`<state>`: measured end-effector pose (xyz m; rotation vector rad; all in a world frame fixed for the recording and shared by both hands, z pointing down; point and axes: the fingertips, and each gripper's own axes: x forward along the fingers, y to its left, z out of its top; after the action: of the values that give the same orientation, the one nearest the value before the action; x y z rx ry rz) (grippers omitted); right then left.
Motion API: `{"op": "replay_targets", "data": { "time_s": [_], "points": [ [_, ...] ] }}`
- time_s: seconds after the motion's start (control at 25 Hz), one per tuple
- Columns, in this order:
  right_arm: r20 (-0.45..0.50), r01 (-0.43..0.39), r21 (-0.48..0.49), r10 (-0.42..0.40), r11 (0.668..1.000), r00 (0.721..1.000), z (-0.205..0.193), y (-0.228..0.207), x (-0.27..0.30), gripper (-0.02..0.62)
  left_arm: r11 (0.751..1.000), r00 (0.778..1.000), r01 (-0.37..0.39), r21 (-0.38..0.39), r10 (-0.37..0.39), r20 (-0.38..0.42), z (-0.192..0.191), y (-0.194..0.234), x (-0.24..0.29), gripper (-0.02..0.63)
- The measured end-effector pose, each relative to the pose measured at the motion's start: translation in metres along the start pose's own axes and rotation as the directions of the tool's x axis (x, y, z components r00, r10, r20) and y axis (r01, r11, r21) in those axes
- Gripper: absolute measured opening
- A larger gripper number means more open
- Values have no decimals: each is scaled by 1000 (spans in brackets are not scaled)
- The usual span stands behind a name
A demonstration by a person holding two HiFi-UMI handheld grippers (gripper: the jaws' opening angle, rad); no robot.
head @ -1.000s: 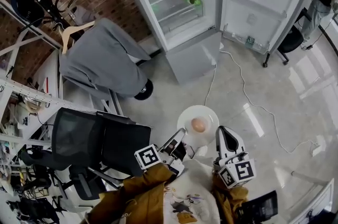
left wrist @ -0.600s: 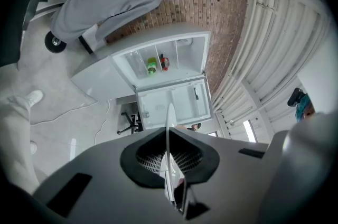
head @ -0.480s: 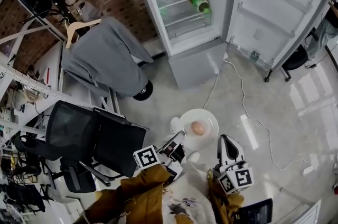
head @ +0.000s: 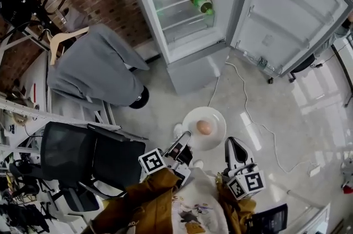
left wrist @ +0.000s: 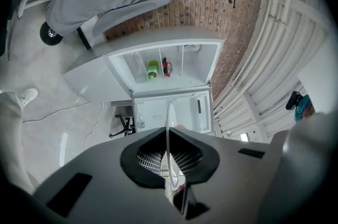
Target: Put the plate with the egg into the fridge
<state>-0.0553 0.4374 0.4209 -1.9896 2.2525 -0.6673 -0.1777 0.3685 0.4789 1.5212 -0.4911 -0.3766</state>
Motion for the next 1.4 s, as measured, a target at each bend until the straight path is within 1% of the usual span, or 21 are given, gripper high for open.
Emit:
{"op": "replay_targets", "data": {
  "time_s": [0.2,0.36,0.52,0.64,0.68,0.76,0.8,0.88,1.0,1.12,1.28,1.4],
  "points": [
    [3,49,-11,-49,999,999,27,-6,53,6,1000,1000,5,-21,-6,-30,52,-3,38,18],
    [13,82,-6,-82,997,997,47,-5,99,6,1000,998,28,-10,-29,-53,97,-15,65,18],
    [26,106,11,-106,994,994,63,-1,154,6,999,997,48,-11,-48,-64,146,-21,80,18],
    [23,118,15,-118,993,993,69,4,191,6,999,996,41,-27,-43,-73,179,-18,88,18],
    [21,123,13,-123,992,992,71,6,201,6,999,996,34,-15,-35,-81,189,-15,91,18],
    [22,135,17,-135,991,991,75,6,219,6,999,994,20,40,-16,-105,209,-11,96,18],
    [21,142,24,-142,990,990,76,6,226,6,999,994,20,48,-15,-112,217,-9,100,18],
    [13,160,38,-161,986,987,77,2,236,6,999,993,23,25,-20,-117,226,-8,106,18],
    [12,187,52,-188,981,982,73,-2,244,6,1000,991,17,12,-16,-129,234,-6,110,18],
    [24,186,49,-187,981,982,75,-3,256,6,999,992,32,-18,-34,-121,240,-7,119,18],
    [36,181,44,-182,983,983,79,-2,266,6,1000,991,29,-4,-29,-133,243,-5,127,18],
    [45,175,39,-177,984,983,88,-12,277,6,999,992,41,-3,-41,-122,247,-9,142,18]
  ]
}}
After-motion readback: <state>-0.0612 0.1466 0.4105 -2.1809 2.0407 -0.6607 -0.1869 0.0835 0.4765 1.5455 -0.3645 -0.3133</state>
